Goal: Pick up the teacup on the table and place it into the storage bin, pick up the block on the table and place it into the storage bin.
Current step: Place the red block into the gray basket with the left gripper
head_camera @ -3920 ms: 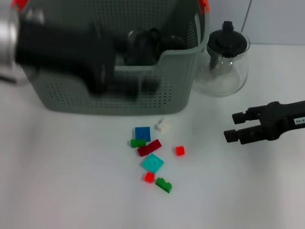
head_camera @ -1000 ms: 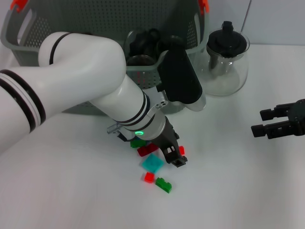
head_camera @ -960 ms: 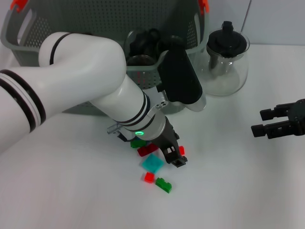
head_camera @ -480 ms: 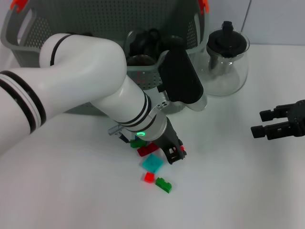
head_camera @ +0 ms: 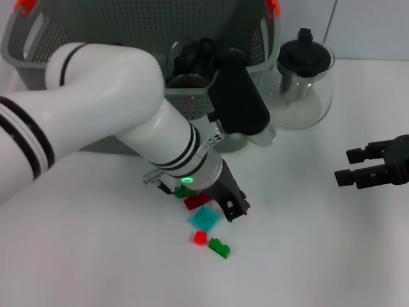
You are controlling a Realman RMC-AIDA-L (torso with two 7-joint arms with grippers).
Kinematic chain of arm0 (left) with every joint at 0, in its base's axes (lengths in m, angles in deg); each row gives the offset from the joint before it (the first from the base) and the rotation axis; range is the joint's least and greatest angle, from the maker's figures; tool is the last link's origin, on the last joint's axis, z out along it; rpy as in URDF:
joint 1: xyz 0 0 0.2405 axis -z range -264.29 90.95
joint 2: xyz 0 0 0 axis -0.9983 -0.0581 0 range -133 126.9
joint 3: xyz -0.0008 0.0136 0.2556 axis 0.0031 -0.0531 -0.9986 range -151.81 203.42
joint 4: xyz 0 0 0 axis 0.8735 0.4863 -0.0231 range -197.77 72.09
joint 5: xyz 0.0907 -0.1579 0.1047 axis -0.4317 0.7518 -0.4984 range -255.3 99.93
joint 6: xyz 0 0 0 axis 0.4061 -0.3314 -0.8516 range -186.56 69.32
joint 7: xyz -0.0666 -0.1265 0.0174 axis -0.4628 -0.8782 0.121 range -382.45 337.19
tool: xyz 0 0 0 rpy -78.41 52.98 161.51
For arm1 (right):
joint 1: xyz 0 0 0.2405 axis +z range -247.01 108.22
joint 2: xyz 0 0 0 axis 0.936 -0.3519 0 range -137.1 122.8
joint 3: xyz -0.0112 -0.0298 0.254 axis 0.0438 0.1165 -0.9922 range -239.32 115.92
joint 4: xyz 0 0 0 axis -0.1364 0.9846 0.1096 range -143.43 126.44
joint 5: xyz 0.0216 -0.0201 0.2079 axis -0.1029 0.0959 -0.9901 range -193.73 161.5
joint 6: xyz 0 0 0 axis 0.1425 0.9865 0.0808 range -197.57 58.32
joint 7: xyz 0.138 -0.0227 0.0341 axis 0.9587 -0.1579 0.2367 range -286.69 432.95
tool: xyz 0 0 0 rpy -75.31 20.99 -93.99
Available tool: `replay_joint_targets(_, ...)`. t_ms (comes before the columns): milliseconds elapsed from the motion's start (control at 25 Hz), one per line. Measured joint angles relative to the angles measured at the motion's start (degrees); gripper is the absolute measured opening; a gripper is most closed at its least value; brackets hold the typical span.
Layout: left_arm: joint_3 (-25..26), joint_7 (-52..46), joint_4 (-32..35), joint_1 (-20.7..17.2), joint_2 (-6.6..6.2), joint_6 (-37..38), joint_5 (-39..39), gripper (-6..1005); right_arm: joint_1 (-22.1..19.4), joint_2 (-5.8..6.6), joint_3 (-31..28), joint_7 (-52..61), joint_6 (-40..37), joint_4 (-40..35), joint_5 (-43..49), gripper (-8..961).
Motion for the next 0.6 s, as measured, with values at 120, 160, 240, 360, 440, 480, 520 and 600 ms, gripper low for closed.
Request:
replay_joint_targets(120, 2.69, 0.03, 3.52, -1.89, -0.15, 2.05, -0.22, 107, -0.16, -0.01, -0.02, -0.05, 0.00, 0.00, 0.00, 838)
replay_joint_targets(160, 4.44, 0.22, 4.96, -2.67, -0.20, 3.16, -0.21, 107, -0.20, -0.01, -0.04, -0.07, -0.01, 0.00, 0.00, 838)
replay_joint_targets(240, 7.72, 0.80, 7.23, -3.83, -0.27, 5.59, -0.06, 107, -0.26, 0.00, -0.07, -0.11, -0.03, 0.00, 0.00, 838)
replay_joint_targets(360, 13.37, 2.08, 10.47, -5.49, -0.31, 11.07, 0.81, 108, -0.35, 0.02, -0.09, -0.23, -0.09, 0.00, 0.00, 838)
replay_joint_targets(440, 16.96, 2.94, 12.07, -6.27, -0.31, 15.31, 2.24, 108, -0.39, 0.09, -0.09, -0.29, -0.12, 0.00, 0.00, 838)
replay_joint_targets(480, 19.43, 3.57, 12.92, -6.60, -0.36, 18.16, 3.55, 108, -0.41, 0.14, -0.09, -0.30, -0.17, 0.01, 0.00, 838)
replay_joint_targets(520, 21.95, 4.26, 13.64, -6.86, -0.42, 21.22, 5.20, 108, -0.41, 0.18, -0.09, -0.30, -0.21, 0.03, 0.01, 838)
replay_joint_targets(600, 27.55, 5.14, 14.87, -6.95, -0.66, 27.94, 8.45, 109, -0.42, 0.27, -0.08, -0.27, -0.32, 0.06, 0.00, 838)
